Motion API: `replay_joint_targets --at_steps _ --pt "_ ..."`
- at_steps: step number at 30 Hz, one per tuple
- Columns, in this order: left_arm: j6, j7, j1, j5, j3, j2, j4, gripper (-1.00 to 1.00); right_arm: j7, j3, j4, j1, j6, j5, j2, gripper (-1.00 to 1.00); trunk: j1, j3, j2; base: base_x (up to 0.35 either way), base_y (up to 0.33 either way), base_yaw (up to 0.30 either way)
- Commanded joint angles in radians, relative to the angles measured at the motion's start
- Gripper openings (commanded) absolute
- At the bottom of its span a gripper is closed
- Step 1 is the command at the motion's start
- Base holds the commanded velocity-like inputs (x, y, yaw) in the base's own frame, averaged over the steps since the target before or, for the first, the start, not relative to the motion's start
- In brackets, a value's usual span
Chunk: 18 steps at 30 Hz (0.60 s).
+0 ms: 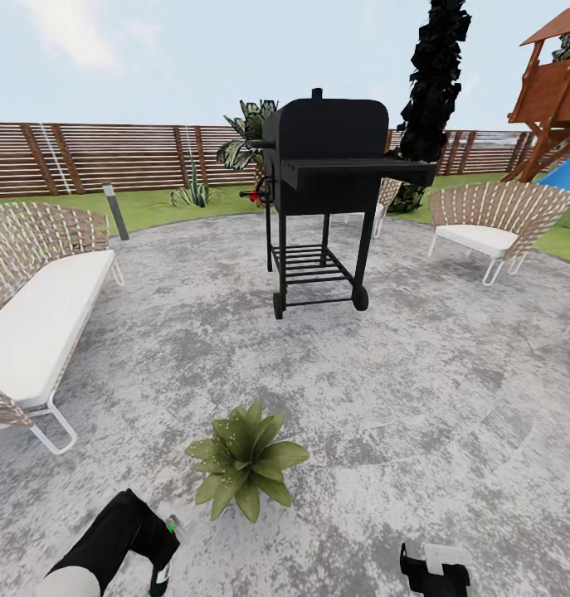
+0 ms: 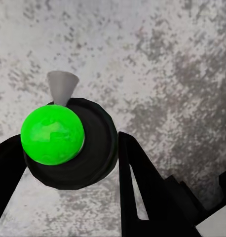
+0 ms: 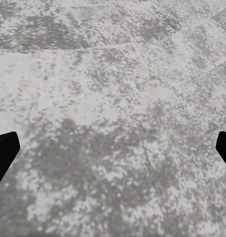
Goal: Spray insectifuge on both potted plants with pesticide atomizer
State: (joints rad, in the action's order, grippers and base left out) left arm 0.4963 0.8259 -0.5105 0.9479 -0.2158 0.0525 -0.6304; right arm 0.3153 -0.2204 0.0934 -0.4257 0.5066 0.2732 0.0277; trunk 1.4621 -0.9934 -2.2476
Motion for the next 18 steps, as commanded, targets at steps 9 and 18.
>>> replay_joint_targets --at_steps 9,18 --pt "0.003 0.013 0.007 0.008 0.016 0.056 -0.007 -1.00 0.005 -0.007 -0.001 -0.001 0.003 0.010 -0.001 1.00 0.000 -0.001 0.000 0.012 0.003 0.000" --pt "0.013 0.011 -0.003 0.007 0.015 0.045 -0.011 -1.00 0.004 -0.007 -0.069 0.060 0.000 0.008 -0.009 1.00 0.000 -0.001 0.000 0.069 0.018 0.000"
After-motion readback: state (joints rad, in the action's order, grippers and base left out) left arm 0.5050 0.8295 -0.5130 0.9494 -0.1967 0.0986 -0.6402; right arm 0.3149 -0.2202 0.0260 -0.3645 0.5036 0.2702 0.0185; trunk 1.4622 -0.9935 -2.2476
